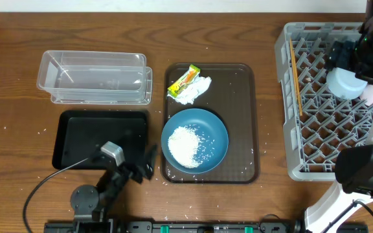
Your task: Sort waste into correct bins and load items into the dishwasher rack
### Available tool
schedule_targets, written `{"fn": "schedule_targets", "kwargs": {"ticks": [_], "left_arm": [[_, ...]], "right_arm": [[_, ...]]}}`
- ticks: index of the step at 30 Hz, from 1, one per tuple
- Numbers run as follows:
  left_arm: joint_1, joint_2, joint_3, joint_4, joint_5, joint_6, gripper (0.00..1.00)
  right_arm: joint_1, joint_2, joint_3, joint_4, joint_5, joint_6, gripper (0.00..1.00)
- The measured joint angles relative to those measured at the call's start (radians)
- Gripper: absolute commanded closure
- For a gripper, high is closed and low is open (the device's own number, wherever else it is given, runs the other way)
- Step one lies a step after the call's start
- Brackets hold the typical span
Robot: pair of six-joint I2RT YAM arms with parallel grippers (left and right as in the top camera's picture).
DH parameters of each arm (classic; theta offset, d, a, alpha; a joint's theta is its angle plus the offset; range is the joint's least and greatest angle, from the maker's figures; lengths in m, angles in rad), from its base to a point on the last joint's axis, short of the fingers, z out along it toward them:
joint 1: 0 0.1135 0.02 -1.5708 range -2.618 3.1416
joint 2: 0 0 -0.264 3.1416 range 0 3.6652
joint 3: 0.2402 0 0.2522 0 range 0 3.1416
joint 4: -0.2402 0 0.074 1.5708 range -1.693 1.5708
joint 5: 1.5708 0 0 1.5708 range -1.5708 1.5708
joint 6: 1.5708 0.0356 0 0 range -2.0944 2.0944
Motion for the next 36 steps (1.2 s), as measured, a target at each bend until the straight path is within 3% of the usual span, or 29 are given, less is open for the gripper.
{"fn": "schedule_targets", "kwargs": {"ticks": [4, 7, 15, 23, 27, 30, 36], "left_arm": [[0.0, 0.0, -0.006, 0.159, 0.233, -0.222, 0.09], [0.0, -0.001, -0.003, 0.322, 0.326, -0.344, 0.09], [0.0, 0.076, 0.055, 0.226, 0.407, -0.457, 0.09], [0.0, 0.419, 0.291, 0.201, 0.423, -0.307, 0.09], [0.0, 0.603, 0.462, 0.091, 0.406, -0.2, 0.09], [-0.001, 0.717, 0.569, -0.044, 0.333, -0.1, 0.09], [-0.001, 0.829, 0.734, -0.294, 0.037, 0.097, 0.09]], "right_arm": [[0.0, 0.0, 0.0, 0.0, -0.002, 0.002, 0.01], [0.0, 0.0, -0.001, 0.0, -0.002, 0.003, 0.01], [0.0, 0.0, -0.001, -0.002, -0.002, 0.003, 0.01], [0.0, 0.0, -0.002, -0.002, -0.002, 0.003, 0.01], [0.0, 0.0, -0.002, -0.002, -0.002, 0.003, 0.01], [0.0, 0.0, -0.002, -0.002, -0.002, 0.003, 0.01], [0.0, 0.0, -0.002, -0.002, -0.002, 0.003, 0.01]]}}
